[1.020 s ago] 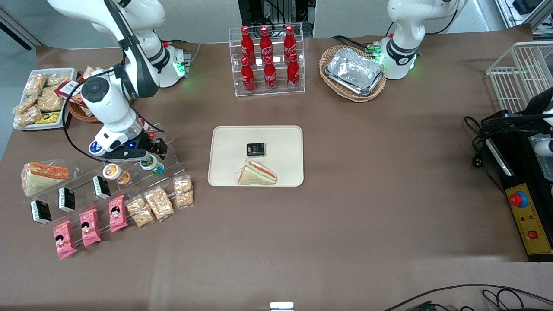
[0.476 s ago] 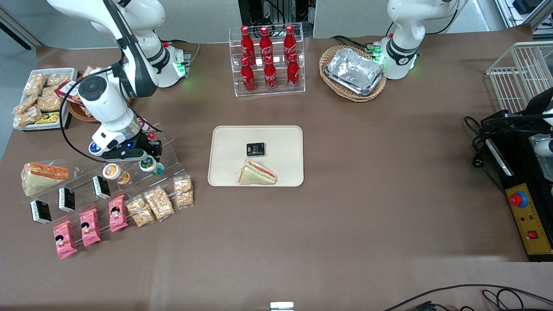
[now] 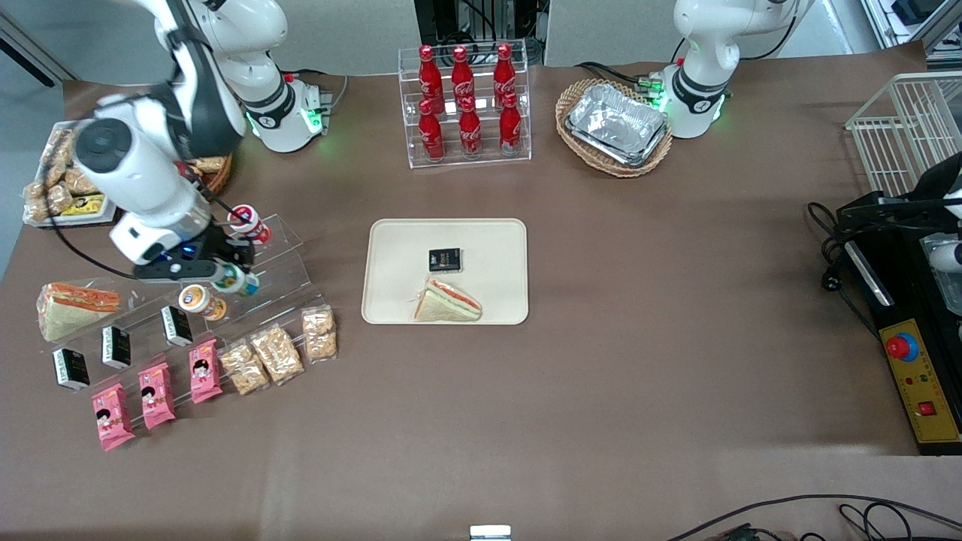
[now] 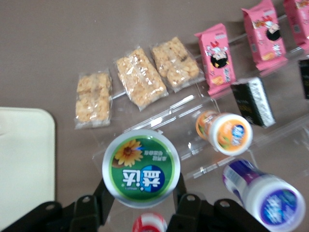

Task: Place green gum on tray
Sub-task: 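Lift the green gum bottle off the rack with the right gripper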

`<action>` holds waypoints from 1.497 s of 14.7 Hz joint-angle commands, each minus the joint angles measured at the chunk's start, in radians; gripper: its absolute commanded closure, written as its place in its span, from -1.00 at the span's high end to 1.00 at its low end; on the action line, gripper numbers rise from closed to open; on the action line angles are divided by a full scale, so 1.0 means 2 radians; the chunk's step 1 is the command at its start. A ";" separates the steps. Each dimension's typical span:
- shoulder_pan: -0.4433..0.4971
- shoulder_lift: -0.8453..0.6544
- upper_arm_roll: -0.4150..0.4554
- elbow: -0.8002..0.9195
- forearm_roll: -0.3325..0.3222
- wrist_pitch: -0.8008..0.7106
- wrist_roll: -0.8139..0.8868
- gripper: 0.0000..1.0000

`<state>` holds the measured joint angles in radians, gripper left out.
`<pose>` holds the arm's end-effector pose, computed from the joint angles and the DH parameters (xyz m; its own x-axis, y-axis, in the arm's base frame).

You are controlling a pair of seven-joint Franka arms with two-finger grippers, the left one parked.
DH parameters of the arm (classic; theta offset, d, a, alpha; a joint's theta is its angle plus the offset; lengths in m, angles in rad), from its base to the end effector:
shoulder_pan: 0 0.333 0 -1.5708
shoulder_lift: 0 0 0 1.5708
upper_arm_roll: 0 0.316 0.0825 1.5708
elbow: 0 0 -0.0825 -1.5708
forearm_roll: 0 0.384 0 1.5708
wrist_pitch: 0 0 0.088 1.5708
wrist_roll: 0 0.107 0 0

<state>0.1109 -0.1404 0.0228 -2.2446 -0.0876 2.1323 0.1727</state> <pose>0.4971 0.0632 0.4289 0.9992 0.0079 0.0393 0.0050 -0.9973 0.0728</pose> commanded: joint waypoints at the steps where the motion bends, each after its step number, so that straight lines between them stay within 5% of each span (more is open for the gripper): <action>1: -0.002 0.003 0.004 0.120 0.043 -0.162 -0.001 -0.81; 6: 0.001 0.003 0.015 0.230 0.072 -0.286 0.006 -0.80; 13: 0.001 0.007 0.124 0.251 0.098 -0.279 0.188 -0.80; 22: 0.003 -0.037 0.225 -0.029 0.111 0.017 0.320 -0.80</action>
<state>0.1258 -0.1546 0.4324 -2.0878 0.1060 1.9506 0.7416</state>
